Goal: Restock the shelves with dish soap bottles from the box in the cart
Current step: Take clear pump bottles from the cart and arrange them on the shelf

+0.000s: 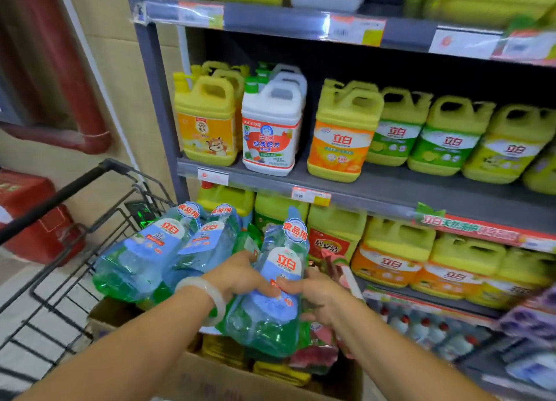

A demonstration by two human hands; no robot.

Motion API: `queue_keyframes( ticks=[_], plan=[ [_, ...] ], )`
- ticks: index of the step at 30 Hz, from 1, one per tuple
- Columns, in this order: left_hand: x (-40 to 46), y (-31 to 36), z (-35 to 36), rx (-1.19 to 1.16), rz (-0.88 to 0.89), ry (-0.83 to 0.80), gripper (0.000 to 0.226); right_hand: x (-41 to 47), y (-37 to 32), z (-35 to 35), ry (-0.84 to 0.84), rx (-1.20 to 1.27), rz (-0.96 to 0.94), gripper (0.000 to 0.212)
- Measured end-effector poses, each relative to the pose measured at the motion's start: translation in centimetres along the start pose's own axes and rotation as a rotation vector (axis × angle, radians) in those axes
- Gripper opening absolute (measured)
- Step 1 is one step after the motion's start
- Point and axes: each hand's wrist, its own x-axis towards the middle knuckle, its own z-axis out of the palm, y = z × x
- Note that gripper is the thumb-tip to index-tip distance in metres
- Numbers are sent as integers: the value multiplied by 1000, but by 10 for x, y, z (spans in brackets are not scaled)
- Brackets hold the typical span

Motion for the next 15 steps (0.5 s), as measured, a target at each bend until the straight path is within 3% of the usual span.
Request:
queue_keyframes(
  ticks=[2,5,9,12,15],
  plan=[
    [-4,6,6,-49,-2,-16,95,-8,-3,-6,19,52,-78,44],
    [-5,24,21,-63,77,-46,90,-27,-10,-28,64,88,-221,70],
    [-20,68,69,-162,225,-110,70,-71,-14,-86,122,116,-367,41],
    [-32,100,122,-180,336,-173,58,-104,-7,-143,185,120,-461,55],
    [-48,129,187,-169,421,-217,72,-141,11,-204,261,115,-536,62]
  ],
)
